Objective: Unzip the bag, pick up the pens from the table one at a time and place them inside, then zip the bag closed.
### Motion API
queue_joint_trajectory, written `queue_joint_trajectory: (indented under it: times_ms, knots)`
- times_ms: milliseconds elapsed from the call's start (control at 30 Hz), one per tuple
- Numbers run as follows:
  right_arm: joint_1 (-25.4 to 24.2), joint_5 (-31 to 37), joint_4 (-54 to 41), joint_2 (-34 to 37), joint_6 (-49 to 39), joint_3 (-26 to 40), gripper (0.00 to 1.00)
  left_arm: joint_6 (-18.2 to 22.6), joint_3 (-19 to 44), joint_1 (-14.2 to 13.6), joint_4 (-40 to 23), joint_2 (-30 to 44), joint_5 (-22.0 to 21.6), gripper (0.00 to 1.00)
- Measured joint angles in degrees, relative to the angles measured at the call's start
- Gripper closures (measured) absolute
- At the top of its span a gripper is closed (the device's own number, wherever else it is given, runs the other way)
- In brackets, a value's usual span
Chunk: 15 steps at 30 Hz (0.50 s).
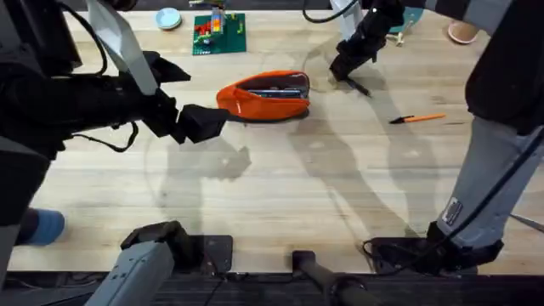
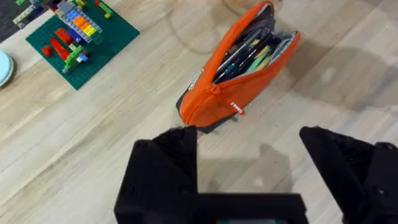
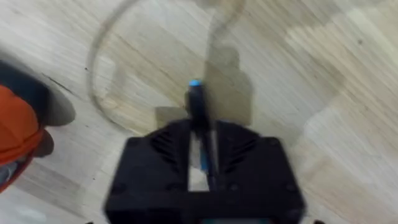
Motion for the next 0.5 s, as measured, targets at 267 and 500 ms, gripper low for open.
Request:
queue_joint_trajectory:
  times_ms: [267,500]
  knots:
    - [0.1,0.2,0.1,0.1,-0.2,0.5,0.956,0.0,0.0,0.0,0.0,0.0,0.0,0.008]
    - [0.1,0.2,-4.1,1.5,-0.2,4.1,0.963,0.0,0.0,0.0,0.0,0.0,0.0,0.008]
